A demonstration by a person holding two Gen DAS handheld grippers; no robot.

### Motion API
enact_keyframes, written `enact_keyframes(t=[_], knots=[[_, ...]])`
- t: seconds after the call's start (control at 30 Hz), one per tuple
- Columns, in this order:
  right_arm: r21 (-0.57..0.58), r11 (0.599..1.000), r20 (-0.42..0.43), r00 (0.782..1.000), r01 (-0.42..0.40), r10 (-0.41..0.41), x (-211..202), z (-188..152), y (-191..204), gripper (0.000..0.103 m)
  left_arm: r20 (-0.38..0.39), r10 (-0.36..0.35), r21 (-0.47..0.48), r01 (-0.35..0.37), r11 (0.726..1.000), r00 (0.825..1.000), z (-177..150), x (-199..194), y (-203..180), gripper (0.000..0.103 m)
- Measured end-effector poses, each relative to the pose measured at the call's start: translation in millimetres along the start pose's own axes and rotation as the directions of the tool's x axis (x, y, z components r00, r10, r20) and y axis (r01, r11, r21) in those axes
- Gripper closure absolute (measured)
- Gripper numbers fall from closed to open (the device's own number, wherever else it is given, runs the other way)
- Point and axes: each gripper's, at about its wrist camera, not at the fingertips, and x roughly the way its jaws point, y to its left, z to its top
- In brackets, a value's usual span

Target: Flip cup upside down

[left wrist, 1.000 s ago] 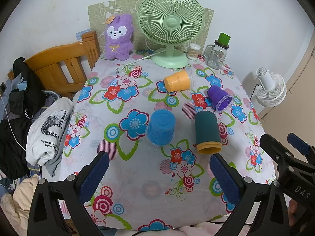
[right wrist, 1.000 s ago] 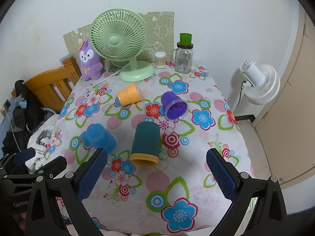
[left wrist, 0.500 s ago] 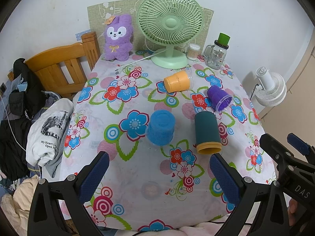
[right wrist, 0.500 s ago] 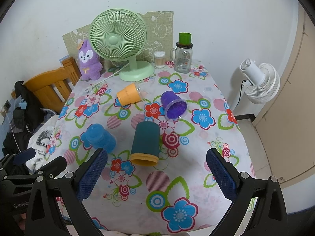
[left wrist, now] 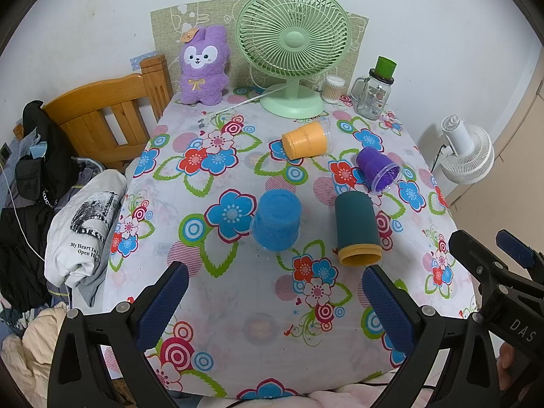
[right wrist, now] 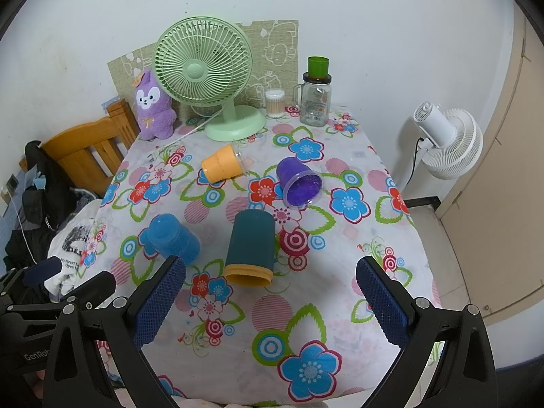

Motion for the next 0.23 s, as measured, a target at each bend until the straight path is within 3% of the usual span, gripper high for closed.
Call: enact_keyframes(t=[0.23], knots=[[-0.002,1.000,0.001,1.000,0.006,-0.006,0.4,-0.4,-1.8,0.001,-0.001,-0.002,-0.002,0.002,1.000,1.000,-0.3,0.0,-0.7,0.000]])
